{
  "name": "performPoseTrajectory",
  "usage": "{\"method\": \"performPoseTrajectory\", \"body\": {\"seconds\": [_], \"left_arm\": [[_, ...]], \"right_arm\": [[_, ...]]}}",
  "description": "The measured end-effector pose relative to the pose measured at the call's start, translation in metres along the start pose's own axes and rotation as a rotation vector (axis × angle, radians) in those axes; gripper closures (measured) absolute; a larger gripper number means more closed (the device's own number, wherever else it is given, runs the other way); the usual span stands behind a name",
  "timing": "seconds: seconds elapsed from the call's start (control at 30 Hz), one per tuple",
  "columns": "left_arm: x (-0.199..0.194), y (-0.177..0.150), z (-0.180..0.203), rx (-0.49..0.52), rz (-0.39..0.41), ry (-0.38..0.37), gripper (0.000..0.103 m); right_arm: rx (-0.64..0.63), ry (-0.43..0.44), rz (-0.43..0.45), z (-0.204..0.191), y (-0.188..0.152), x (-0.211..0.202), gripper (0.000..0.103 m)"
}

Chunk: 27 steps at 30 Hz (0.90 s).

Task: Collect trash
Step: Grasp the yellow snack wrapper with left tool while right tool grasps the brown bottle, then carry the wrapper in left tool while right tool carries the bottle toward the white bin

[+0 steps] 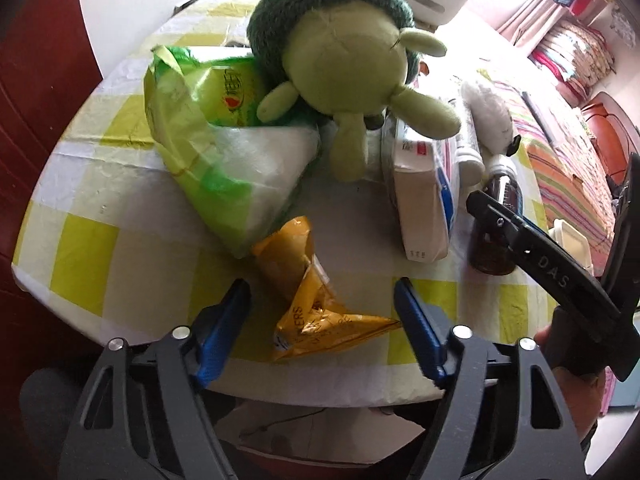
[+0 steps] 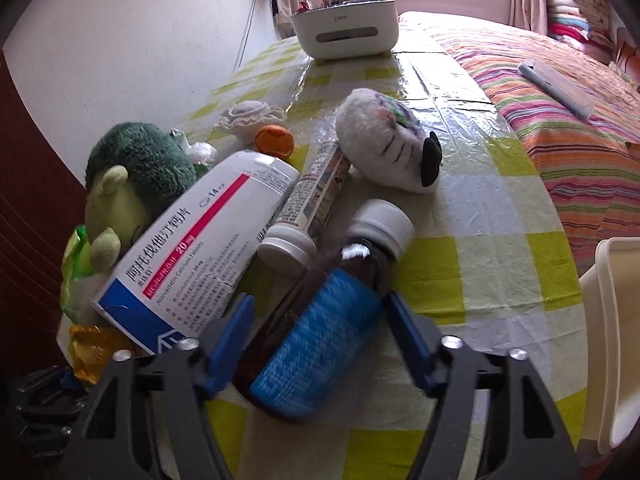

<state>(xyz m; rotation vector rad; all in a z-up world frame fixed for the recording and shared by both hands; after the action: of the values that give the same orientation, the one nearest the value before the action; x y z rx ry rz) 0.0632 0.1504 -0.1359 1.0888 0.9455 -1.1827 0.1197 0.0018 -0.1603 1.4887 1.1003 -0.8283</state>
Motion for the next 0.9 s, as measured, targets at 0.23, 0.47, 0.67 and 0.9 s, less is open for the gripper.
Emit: {"method": "performPoseTrajectory", "body": {"seconds": [0.23,0.47,0.67,0.9], "left_arm": [[0.002,0.003,0.007,0.009,0.012,0.025,0.052],[0.0,-0.002,0.005,-0.009,0.039,0.021,0.056],[-0.007,-0.01,0.006,0.008,0.08,0.073,0.057],[-0.024,-0.014,0.026,0.075,0.142,0.092,0.057]], "right_arm": [[-0.013,0.001,0.015,0.007,-0.006,-0.005,0.059],[-0.015,0.01,0.059,0.015,-0.007,-0.02,0.061],[-0.035,0.034,0.09,0.014,-0.01,-0.033,0.061],[-0.019,0.039,0.111,0.022,-0.012,-0.042,0.061]]}}
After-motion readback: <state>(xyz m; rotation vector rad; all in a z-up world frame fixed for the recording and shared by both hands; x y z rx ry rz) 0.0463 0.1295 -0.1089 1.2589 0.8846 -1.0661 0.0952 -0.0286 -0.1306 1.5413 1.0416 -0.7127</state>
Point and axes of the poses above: each gripper's, at about its wrist camera, not at the fingertips, and x roughly the way its jaws point, z to its right, y to its top, the point moved 8 cm from there along x, roughly the way its jaws point, and after that the axes turned 13 degrees about -z, right-handed, at the moved point
